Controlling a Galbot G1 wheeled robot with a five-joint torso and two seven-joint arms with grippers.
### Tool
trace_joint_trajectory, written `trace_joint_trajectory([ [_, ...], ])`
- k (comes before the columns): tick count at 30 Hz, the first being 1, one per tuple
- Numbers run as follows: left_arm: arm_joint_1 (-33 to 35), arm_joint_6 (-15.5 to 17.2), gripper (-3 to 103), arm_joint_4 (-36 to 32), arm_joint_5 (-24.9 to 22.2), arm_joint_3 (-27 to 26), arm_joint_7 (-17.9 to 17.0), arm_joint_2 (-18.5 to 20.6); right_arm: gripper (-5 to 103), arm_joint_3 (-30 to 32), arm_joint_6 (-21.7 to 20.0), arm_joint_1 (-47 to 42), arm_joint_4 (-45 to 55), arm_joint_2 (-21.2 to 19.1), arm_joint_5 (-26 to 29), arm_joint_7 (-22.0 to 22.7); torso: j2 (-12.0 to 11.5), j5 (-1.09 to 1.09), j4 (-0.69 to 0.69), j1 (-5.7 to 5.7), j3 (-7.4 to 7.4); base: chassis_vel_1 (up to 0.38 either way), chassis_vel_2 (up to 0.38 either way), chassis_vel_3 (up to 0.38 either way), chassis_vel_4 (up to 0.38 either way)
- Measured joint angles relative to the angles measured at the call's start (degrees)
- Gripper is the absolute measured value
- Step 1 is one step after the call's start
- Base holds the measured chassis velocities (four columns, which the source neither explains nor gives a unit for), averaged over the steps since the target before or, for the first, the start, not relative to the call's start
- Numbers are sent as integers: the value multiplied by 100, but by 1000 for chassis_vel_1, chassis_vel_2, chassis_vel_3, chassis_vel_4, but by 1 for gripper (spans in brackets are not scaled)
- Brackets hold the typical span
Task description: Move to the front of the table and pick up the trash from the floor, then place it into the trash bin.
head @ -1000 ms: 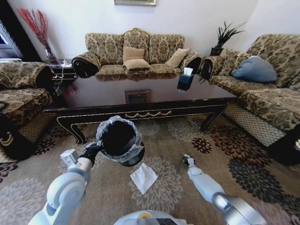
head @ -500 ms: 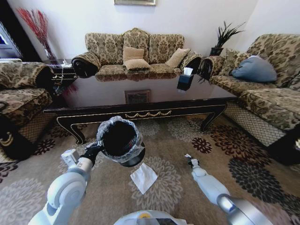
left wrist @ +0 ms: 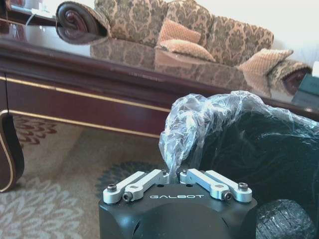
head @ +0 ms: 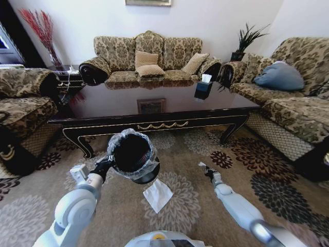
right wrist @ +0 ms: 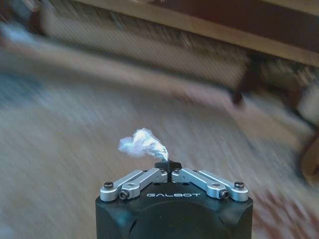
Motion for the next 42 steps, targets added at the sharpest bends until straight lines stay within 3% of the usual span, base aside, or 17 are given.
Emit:
trace_joint_trajectory([
  [8,-76,-71,3,505,143,370,22,95,0,525,477,-555,2916,-1123,778,-408,0,-6,4,0,0,0,0,0,0],
  [15,-212,-78,3,625,136,530,24,119,0,620,267,-459,4558,-1791,1206,-389,-1,-4,5,0,0,0,0,0,0],
  [23,-541,-60,3,704,108,777,25,137,0,-111,227,-238,5401,-2363,1201,-538,-1,-1,0,0,0,0,0,0,0],
  [25,-780,-43,3,876,107,914,31,122,0,-646,332,18,5509,-2527,1079,-715,-1,-3,2,0,0,0,0,0,0],
  [33,-1434,-21,3,1486,120,1278,111,-21,0,-1709,436,1059,5391,-2370,950,-758,-1,-3,4,0,1,0,0,0,0],
  [42,-1942,9,3,1882,102,1594,144,-210,0,-2796,703,2023,4601,-1724,909,-725,-1,-3,3,0,1,0,0,0,0],
])
